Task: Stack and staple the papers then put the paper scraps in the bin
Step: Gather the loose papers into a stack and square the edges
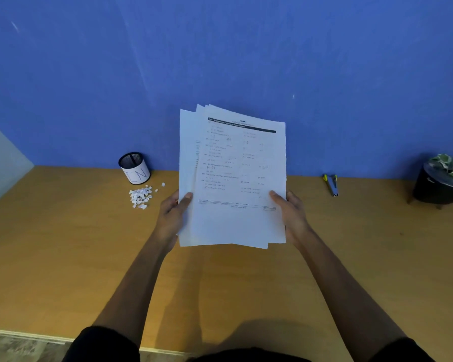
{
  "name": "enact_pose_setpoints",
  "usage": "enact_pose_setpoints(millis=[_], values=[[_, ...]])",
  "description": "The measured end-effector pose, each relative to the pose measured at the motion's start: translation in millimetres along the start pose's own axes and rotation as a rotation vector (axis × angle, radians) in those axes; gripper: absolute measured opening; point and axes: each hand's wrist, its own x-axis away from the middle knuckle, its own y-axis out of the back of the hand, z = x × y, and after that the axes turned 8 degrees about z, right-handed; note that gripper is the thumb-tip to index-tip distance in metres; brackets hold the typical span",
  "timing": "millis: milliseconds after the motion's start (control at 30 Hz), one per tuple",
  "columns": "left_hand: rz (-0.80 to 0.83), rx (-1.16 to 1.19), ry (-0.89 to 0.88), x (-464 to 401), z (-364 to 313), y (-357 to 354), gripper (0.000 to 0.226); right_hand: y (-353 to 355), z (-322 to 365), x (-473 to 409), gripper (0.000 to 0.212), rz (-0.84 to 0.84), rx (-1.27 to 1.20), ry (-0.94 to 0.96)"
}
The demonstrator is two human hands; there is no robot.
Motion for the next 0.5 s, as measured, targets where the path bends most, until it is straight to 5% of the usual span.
enact_pose_setpoints(millis=[133, 500], values=[[0.093, 0.012, 0.005, 4, -4, -10, 0.027, 2, 10, -2, 0.04, 0.028, -0.02, 0.006], [0.245, 0.124, 0.071, -27, -33, -23, 0.032, 4, 18, -4, 0.022, 0.028, 0.137, 0.12]])
